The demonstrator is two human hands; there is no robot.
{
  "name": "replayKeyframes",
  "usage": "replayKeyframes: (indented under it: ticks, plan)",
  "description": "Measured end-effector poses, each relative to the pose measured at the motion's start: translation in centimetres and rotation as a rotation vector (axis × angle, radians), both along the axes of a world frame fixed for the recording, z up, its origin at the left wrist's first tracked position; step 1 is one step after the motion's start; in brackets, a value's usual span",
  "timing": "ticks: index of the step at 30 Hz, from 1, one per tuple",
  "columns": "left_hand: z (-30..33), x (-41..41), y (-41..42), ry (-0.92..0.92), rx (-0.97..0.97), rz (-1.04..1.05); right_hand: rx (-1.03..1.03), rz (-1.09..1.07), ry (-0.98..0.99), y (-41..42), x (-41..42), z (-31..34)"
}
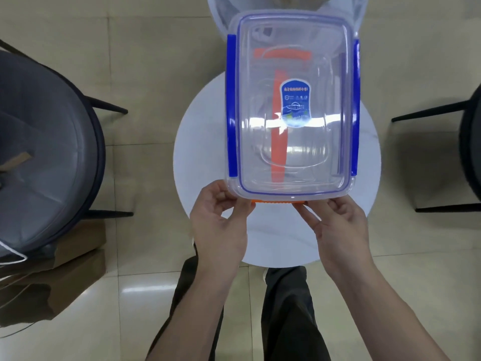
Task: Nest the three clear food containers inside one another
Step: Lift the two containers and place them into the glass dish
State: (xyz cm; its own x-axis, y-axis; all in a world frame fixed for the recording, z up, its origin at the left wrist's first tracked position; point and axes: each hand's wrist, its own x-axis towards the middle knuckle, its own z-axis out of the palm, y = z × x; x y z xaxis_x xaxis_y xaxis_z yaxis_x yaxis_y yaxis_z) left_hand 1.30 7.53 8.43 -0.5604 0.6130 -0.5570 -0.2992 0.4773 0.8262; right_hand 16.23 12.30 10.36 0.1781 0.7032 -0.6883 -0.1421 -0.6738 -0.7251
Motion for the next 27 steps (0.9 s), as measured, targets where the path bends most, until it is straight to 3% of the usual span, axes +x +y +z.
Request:
replayKeyframes:
  ticks: [27]
  plan:
    - [-2.2, 5.8, 1.2, -0.089, -0.131, -0.095, -0.031, -0.032, -0.142, 0.6, 6.5, -2.7]
